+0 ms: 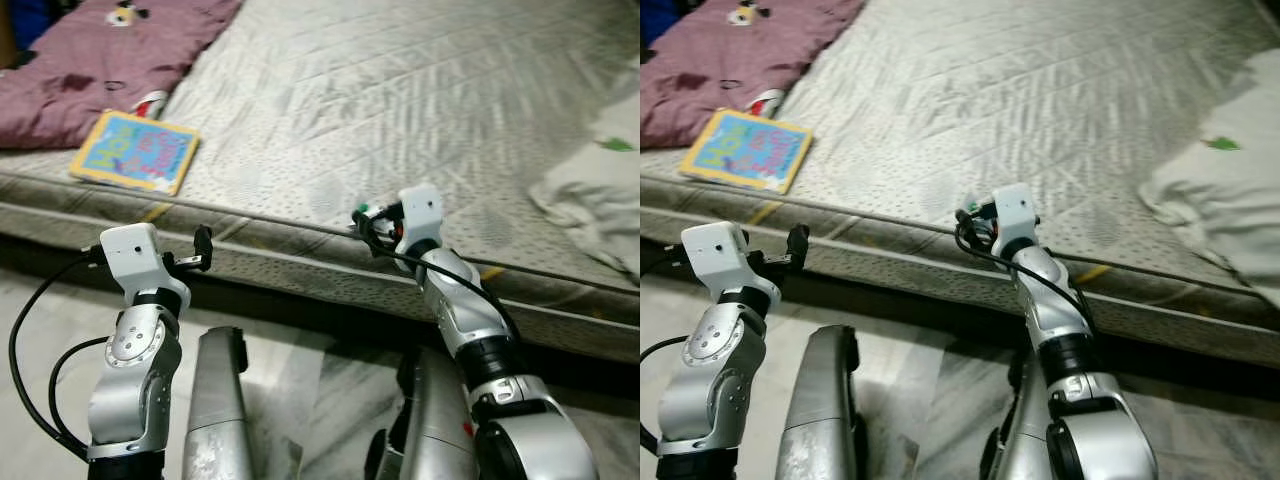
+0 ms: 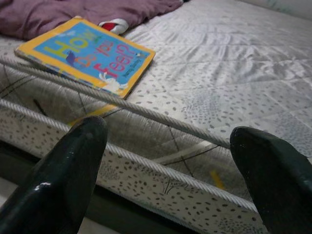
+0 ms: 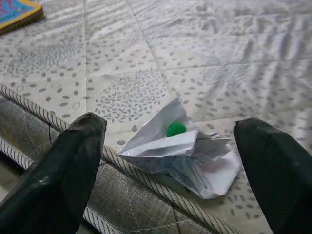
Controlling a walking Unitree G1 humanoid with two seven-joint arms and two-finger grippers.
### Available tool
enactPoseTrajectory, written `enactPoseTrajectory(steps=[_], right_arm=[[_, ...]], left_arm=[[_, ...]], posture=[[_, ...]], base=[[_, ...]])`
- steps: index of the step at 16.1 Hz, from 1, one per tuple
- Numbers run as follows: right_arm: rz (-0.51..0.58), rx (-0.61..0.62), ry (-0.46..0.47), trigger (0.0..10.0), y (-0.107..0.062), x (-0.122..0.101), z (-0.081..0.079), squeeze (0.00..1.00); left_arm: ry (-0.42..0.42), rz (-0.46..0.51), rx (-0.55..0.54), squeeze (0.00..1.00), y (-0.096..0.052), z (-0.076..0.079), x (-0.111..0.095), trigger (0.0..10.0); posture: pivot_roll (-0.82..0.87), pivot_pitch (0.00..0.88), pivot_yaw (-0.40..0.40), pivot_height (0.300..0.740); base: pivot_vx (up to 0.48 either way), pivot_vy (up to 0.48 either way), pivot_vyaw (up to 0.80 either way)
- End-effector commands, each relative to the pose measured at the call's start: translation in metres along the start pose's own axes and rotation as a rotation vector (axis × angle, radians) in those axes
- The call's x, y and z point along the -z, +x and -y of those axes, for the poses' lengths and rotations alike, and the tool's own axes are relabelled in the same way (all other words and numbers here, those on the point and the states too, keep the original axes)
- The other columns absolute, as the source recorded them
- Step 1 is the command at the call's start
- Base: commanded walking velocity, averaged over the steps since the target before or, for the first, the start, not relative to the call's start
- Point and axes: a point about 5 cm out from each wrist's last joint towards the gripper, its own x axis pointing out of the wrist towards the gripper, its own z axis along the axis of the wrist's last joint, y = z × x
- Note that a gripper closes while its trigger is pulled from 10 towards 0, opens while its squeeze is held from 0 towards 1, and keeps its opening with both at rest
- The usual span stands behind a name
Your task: Clean up the room
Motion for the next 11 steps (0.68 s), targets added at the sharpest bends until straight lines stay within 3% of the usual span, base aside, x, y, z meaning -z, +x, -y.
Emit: enactPoseTrajectory(steps=[1,7,11], right_arm=[[-0.018,0.006,-0.006,10.0,0.0,0.004,0.005,0.0],[0.019,0.001,-0.026,10.0,0.022,-0.016,-0.006,0.0],[0.02,-0.005,-0.006,10.0,0.029,-0.019,-0.011,0.0]], left_arm=[[-0.001,0.002,0.011,0.0,0.0,0.004,-0.002,10.0],[-0.011,0.002,0.013,0.0,-0.007,0.01,-0.004,10.0],[0.008,-0.016,-0.019,0.0,-0.021,0.001,-0.003,10.0]], posture=[[0.12,0.152,-0.049,0.499],[0.16,0.183,-0.048,0.499],[0.2,0.216,-0.05,0.499]], base=[[0.0,0.0,0.0],[0.0,0.0,0.0],[0.0,0.0,0.0]])
